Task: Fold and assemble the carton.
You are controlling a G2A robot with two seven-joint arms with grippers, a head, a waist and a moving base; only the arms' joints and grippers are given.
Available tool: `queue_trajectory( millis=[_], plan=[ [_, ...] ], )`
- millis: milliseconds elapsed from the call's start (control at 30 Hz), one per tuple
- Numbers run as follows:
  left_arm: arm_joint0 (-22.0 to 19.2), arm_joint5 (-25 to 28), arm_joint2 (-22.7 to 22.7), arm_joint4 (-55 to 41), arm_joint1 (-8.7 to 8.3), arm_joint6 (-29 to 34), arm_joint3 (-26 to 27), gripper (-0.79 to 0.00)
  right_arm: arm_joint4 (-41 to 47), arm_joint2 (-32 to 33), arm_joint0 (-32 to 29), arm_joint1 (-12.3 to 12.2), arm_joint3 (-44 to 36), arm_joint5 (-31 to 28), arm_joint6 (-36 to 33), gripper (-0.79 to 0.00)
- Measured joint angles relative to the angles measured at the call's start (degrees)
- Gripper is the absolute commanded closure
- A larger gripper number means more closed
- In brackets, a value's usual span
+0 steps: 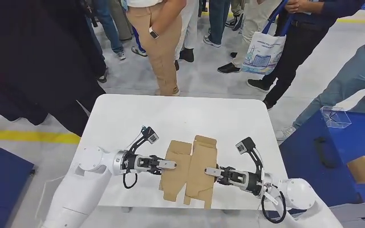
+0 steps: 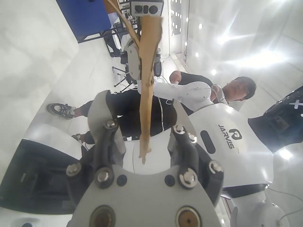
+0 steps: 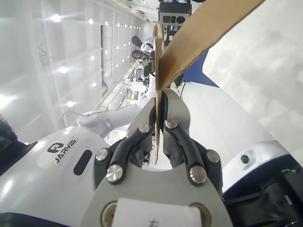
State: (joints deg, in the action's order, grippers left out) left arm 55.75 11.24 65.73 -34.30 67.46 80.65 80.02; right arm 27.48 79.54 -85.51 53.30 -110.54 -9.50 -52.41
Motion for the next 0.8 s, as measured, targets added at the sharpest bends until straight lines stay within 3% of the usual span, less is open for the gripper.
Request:
queue_trajectory(
  millis=[100, 133, 167, 433, 600, 767, 800],
  plan=[
    [-0.09, 0.32, -0.08, -0.6, 0.02, -0.71, -0.33, 0.0, -0.28, 0.1, -0.39, 0.06, -0.45, -0.29, 0.67, 0.0],
    [-0.09, 0.46, -0.07, -0.77, 0.02, -0.72, -0.4, 0.0, -0.4, 0.16, -0.58, 0.09, -0.68, -0.4, 1.04, -0.068],
    [-0.05, 0.62, -0.02, -0.96, 0.0, -0.7, -0.47, 0.0, -0.55, 0.23, -0.76, 0.11, -0.96, -0.47, 1.39, -0.782],
    [0.55, 1.31, 1.77, -6.85, -0.36, 3.3, -0.53, 0.0, -0.11, 0.08, -2.6, 0.56, -2.87, -1.88, 5.45, -0.785],
    [1.07, 4.02, 3.76, -8.17, -0.74, 4.56, 0.32, 0.0, 15.79, -0.34, -4.64, 1.6, -1.46, 2.79, 15.01, -0.785],
    [1.67, 5.31, 3.81, -6.22, -0.98, 4.67, 1.24, 0.0, 23.59, 0.12, -4.95, 1.9, -0.69, 5.21, 14.28, -0.785],
    [1.75, 5.33, 3.43, -5.43, -1.0, 4.6, 1.4, 0.0, 23.19, 0.2, -4.85, 1.9, -0.96, 5.53, 13.83, -0.619]
  ],
)
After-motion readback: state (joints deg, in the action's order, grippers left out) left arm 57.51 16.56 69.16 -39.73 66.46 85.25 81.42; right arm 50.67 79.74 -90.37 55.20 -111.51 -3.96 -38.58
